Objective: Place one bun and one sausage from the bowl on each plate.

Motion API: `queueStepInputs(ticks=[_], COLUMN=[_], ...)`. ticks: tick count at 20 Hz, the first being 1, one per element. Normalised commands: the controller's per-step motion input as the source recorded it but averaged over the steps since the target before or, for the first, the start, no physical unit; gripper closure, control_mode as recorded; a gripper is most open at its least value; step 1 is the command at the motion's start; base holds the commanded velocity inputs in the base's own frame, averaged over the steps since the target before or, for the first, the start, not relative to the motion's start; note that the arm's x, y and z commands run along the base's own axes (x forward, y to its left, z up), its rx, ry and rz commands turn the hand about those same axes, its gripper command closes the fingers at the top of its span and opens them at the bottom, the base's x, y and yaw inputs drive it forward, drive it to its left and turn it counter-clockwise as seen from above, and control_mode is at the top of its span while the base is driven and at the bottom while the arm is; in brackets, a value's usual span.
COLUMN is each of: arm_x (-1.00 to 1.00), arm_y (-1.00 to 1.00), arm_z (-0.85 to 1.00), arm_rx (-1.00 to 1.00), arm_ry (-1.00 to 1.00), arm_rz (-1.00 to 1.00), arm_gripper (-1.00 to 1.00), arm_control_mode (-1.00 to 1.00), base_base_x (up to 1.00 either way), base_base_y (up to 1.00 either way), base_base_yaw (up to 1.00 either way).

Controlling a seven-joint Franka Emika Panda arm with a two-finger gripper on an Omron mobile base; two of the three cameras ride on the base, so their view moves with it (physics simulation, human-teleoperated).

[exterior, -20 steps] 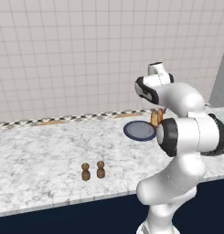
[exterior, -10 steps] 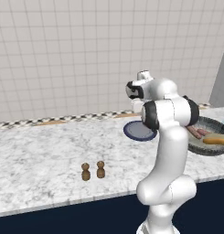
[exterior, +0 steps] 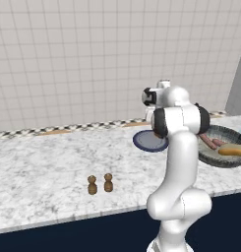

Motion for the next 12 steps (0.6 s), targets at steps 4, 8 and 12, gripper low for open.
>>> queueStepInputs(ticks=[4, 8, 12], arm_x=[-0.54, 0.44, 0.39], arm_y=[0.02, 0.14, 0.02], arm_z=[-0.37, -0.05, -0.06], arm_rx=[0.00, 0.01, 0.00], arm_ry=[-0.22, -0.16, 0.00], arm_rz=[0.00, 0.00, 0.00], arm_gripper=[1.00, 1.00, -1.00], arm_control_mode=[-1.00, -1.00, -1.00], base_base_x=[0.00, 0.00, 0.00], base_base_y=[0.00, 0.00, 0.00], base_base_yaw=[0.00, 0.00, 0.00])
